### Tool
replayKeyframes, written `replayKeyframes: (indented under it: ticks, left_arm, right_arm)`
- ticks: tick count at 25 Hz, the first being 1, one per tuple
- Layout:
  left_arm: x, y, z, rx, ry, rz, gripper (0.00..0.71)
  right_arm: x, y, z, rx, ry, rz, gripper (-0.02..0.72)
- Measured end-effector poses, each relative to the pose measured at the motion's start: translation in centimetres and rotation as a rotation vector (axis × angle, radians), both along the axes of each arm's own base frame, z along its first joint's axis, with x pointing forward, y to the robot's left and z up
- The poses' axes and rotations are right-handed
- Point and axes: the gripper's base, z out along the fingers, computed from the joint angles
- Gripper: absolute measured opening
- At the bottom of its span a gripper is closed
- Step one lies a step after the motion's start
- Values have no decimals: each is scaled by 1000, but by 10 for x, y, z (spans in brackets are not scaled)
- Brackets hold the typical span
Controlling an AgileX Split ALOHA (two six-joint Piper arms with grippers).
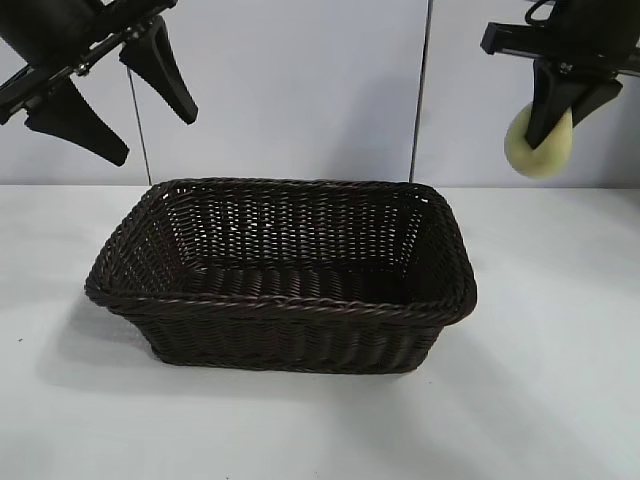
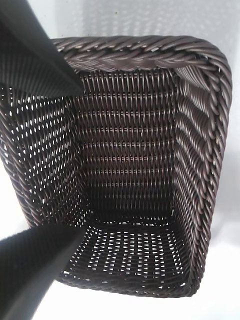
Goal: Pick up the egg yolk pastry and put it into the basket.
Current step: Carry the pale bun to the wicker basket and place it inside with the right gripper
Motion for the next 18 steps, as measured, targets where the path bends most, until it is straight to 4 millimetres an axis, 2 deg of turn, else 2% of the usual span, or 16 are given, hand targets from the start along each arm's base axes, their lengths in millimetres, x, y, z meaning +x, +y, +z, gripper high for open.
replayKeyframes:
  ticks: [5, 12, 18]
  left_arm:
    - [0, 0, 0, 0, 0, 0, 520]
    - [0, 0, 0, 0, 0, 0, 520]
    - [0, 0, 0, 0, 0, 0, 520]
  right_arm:
    - [-6, 30, 1, 15, 0, 88, 33]
    - [-21, 90, 2, 27, -45, 228, 33]
    - [-29, 126, -4, 45, -69, 276, 33]
